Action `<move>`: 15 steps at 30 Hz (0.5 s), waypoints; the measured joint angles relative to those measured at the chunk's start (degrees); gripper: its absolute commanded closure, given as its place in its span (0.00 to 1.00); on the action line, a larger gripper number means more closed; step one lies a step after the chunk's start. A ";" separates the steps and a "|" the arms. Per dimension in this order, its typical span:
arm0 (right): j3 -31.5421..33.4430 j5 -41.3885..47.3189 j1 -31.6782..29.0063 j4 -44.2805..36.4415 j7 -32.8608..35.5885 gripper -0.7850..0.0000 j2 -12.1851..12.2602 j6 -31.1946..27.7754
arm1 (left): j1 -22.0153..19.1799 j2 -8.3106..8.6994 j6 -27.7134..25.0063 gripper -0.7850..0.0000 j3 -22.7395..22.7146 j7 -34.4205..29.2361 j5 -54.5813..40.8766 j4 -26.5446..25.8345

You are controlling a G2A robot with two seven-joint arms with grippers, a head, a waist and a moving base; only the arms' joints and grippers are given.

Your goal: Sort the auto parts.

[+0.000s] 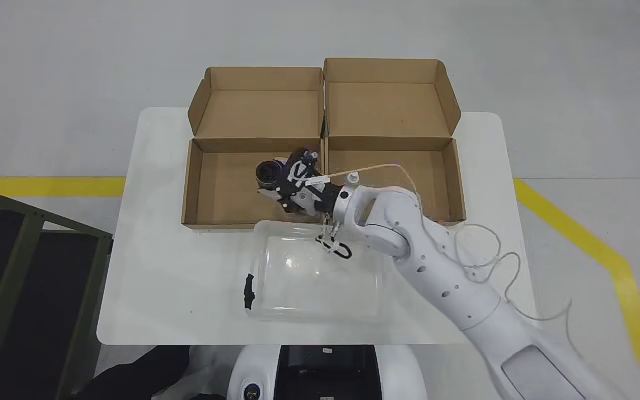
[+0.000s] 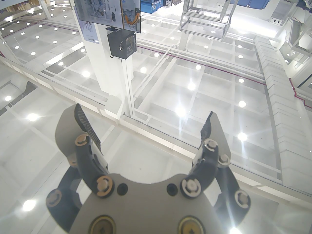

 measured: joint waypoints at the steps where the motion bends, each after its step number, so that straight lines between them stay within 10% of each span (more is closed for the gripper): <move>1: -0.49 0.09 0.57 1.01 0.22 1.00 -0.34 0.50 | 0.00 0.00 0.00 0.00 0.00 0.00 0.00 0.00; 15: -5.28 0.85 5.71 12.67 0.64 1.00 -4.42 4.55 | 0.00 0.00 0.00 0.00 0.00 0.00 0.00 0.00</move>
